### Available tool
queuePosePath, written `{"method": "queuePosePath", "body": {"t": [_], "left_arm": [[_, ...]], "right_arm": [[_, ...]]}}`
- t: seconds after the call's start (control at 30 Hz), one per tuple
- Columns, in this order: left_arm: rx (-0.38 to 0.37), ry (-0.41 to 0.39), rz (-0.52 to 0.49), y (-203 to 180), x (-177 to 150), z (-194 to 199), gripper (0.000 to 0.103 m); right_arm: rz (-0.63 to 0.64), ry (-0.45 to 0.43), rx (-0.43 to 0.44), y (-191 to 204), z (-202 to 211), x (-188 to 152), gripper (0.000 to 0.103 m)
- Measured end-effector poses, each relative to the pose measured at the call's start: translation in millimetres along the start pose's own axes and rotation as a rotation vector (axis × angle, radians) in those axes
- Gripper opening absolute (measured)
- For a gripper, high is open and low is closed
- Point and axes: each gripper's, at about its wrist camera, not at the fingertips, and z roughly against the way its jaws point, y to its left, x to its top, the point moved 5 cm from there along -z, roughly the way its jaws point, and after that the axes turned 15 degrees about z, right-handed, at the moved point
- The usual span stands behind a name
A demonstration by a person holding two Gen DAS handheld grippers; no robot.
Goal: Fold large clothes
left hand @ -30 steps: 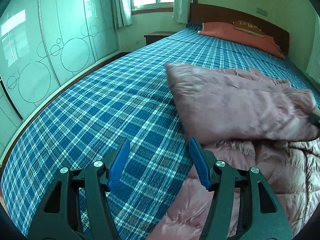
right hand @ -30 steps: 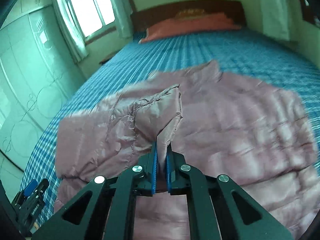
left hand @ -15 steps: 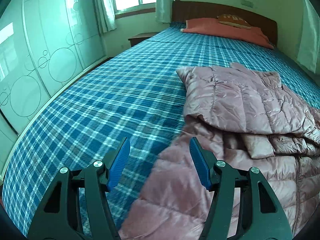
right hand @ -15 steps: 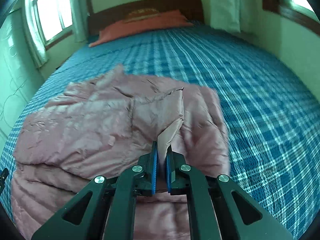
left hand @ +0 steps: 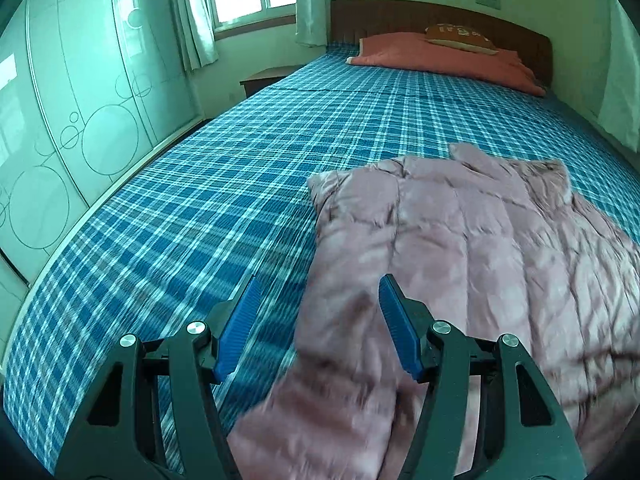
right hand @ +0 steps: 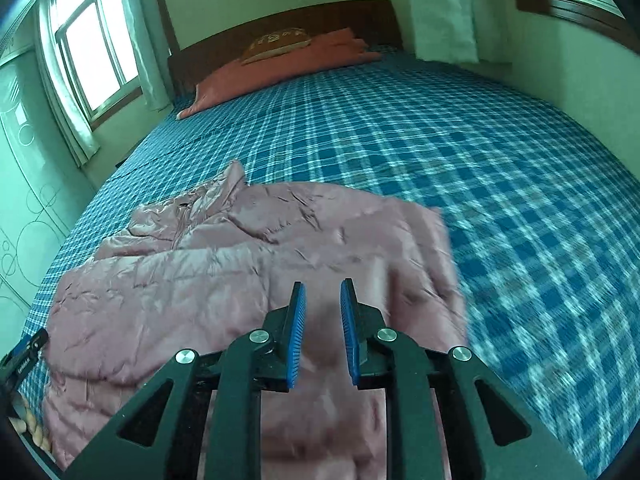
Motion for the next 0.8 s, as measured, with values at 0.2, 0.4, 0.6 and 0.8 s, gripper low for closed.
{"method": "queuePosePath", "body": {"t": [0.2, 0.4, 0.6, 0.8], "left_arm": [[0.084, 0.077, -0.044, -2.4, -7.1, -48.6, 0.063], [0.053, 0.026, 0.001, 8.5, -2.2, -28.8, 0.063], [0.067, 0.085, -0.038, 8.7, -10.3, -43.3, 0.063], [0.007, 0.099, 0.016, 48.5, -14.2, 1.9, 0.063]], "right_arm": [[-0.007, 0.078, 0.021, 2.1, -35.5, -10.5, 0.019], [0.049, 0.045, -0.022, 11.3, 3.8, -27.7, 0.023], [0.09, 0.056, -0.023, 17.7, -2.9, -39.5, 0.031], [0.055, 0.022, -0.007, 6.5, 56.9, -62.6, 0.052]]}}
